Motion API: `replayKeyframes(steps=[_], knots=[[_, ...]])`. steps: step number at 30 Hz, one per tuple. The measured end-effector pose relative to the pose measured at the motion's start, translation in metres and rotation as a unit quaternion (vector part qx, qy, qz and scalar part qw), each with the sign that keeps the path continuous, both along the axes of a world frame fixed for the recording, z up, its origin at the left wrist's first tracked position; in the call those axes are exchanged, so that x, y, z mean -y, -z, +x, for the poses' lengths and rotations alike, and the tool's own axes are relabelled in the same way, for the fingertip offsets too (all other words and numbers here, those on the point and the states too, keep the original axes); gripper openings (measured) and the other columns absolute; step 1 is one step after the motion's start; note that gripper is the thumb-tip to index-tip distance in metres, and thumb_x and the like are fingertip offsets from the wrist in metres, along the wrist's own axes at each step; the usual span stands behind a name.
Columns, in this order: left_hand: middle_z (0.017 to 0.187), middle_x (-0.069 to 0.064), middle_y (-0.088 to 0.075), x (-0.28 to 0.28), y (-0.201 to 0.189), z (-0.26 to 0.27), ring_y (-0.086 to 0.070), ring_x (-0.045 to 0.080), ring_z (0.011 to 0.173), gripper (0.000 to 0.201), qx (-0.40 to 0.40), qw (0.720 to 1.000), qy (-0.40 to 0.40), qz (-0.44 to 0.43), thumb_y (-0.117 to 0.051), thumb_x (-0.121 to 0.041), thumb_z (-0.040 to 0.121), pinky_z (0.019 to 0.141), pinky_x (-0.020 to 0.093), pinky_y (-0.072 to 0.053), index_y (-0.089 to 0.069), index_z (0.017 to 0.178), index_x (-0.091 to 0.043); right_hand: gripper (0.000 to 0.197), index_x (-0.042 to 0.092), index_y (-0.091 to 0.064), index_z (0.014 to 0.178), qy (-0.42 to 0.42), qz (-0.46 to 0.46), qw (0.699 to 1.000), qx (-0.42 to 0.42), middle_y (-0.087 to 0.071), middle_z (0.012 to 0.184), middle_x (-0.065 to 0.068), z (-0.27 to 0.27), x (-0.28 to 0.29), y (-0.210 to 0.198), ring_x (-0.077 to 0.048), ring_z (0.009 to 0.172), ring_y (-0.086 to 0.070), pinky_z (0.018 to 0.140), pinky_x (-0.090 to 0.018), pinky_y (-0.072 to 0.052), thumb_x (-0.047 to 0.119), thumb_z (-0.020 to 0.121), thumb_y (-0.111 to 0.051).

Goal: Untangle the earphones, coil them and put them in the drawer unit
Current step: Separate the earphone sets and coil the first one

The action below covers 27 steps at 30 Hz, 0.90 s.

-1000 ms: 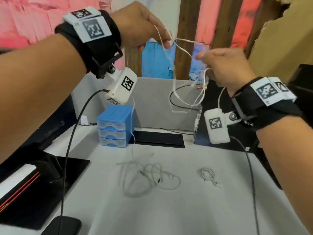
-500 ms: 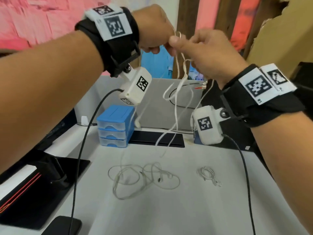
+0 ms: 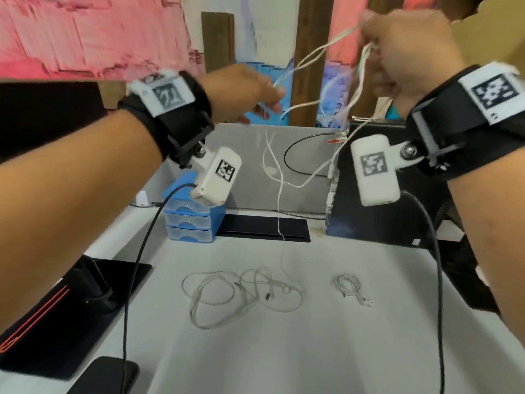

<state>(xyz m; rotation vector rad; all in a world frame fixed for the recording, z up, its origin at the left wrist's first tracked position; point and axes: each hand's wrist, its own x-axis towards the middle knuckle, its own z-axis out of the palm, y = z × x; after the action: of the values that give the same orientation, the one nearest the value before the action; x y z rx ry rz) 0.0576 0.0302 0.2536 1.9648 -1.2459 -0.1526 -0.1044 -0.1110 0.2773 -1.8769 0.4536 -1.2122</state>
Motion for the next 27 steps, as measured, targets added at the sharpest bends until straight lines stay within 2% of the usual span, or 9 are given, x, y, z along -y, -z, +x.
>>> replayKeyframes(steps=[3, 5, 9, 12, 15, 18, 21, 23, 27], knots=[[0.111, 0.0, -0.07, 0.002, 0.043, 0.031, -0.062, 0.015, 0.095, 0.026, -0.036, 0.996, -0.019, 0.08, -0.048, -0.033, 0.101, 0.078, 0.029, -0.044, -0.063, 0.091, -0.014, 0.03, 0.023, -0.054, 0.072, -0.042, 0.067, 0.991, -0.105, -0.033, 0.046, 0.007, -0.009, 0.017, 0.008, -0.011, 0.038, -0.023, 0.037, -0.017, -0.019, 0.047, 0.085, -0.065], [0.112, 0.003, -0.069, 0.004, 0.066, 0.051, -0.063, 0.019, 0.096, 0.028, -0.04, 0.99, -0.044, 0.124, -0.048, -0.033, 0.101, 0.075, 0.03, -0.043, -0.062, 0.083, -0.018, 0.024, 0.024, -0.054, 0.076, -0.088, 0.109, 0.976, -0.164, -0.031, 0.052, 0.005, -0.01, 0.019, 0.021, -0.01, 0.044, -0.017, 0.035, -0.017, -0.015, 0.04, 0.088, -0.065], [0.119, 0.004, -0.067, 0.009, 0.089, 0.065, -0.062, 0.023, 0.106, 0.026, 0.0, 0.984, -0.085, 0.159, -0.048, -0.027, 0.1, 0.093, 0.034, -0.045, -0.071, 0.109, -0.016, 0.014, 0.017, -0.061, 0.078, -0.178, 0.177, 0.958, -0.138, -0.048, 0.059, 0.002, -0.004, 0.008, 0.045, -0.007, 0.042, -0.029, 0.036, -0.016, -0.025, 0.023, 0.09, -0.066], [0.12, 0.003, -0.065, 0.016, 0.099, 0.058, -0.061, 0.022, 0.111, 0.028, -0.004, 0.994, -0.108, 0.031, -0.05, -0.014, 0.095, 0.098, 0.032, -0.047, -0.066, 0.115, -0.024, 0.007, 0.011, -0.065, 0.086, -0.232, 0.228, 0.934, -0.149, -0.063, 0.067, -0.002, 0.004, -0.011, 0.067, -0.008, 0.048, -0.053, 0.043, -0.017, -0.046, 0.018, 0.088, -0.067], [0.079, -0.003, -0.067, 0.006, 0.102, 0.022, -0.061, 0.013, 0.074, 0.021, -0.038, 0.969, -0.115, -0.217, -0.053, -0.015, 0.089, 0.074, 0.027, -0.052, -0.067, 0.081, -0.029, 0.011, 0.008, -0.068, 0.1, -0.266, 0.263, 0.915, -0.152, -0.075, 0.084, -0.006, 0.009, -0.028, 0.097, -0.013, 0.07, -0.072, 0.067, -0.024, -0.06, 0.013, 0.09, -0.064], [0.06, 0.005, -0.059, -0.017, 0.115, -0.03, -0.057, 0.016, 0.056, 0.021, -0.14, 0.933, -0.045, -0.328, -0.052, -0.003, 0.091, 0.057, 0.022, -0.048, -0.062, 0.077, -0.016, 0.023, 0.012, -0.066, 0.114, -0.278, 0.279, 0.911, -0.119, -0.076, 0.106, -0.004, 0.008, -0.038, 0.127, -0.015, 0.1, -0.072, 0.095, -0.032, -0.051, 0.016, 0.093, -0.059], [0.078, 0.017, -0.066, -0.027, 0.148, -0.059, -0.064, 0.025, 0.07, 0.012, -0.218, 0.934, -0.034, -0.283, -0.058, -0.014, 0.094, 0.065, 0.027, -0.05, -0.057, 0.082, -0.016, 0.028, 0.015, -0.064, 0.118, -0.294, 0.299, 0.904, -0.086, -0.072, 0.118, -0.001, 0.002, -0.049, 0.148, -0.012, 0.112, -0.067, 0.103, -0.035, -0.044, 0.02, 0.092, -0.057], [0.093, 0.016, -0.072, -0.025, 0.172, -0.063, -0.07, 0.026, 0.082, 0.014, -0.247, 0.945, -0.035, -0.211, -0.063, -0.026, 0.093, 0.07, 0.03, -0.05, -0.056, 0.085, -0.018, 0.027, 0.015, -0.065, 0.118, -0.302, 0.306, 0.9, -0.074, -0.072, 0.12, -0.003, -0.002, -0.058, 0.159, -0.013, 0.113, -0.066, 0.098, -0.034, -0.047, 0.02, 0.093, -0.057], [0.079, 0.004, -0.074, -0.026, 0.201, -0.061, -0.071, 0.018, 0.064, 0.022, -0.287, 0.944, 0.016, -0.161, -0.055, -0.026, 0.099, 0.058, 0.023, -0.05, -0.064, 0.084, -0.012, 0.028, 0.016, -0.064, 0.122, -0.274, 0.28, 0.913, -0.114, -0.071, 0.115, -0.016, -0.005, -0.069, 0.185, -0.02, 0.103, -0.067, 0.094, -0.038, -0.052, 0.017, 0.094, -0.059]])
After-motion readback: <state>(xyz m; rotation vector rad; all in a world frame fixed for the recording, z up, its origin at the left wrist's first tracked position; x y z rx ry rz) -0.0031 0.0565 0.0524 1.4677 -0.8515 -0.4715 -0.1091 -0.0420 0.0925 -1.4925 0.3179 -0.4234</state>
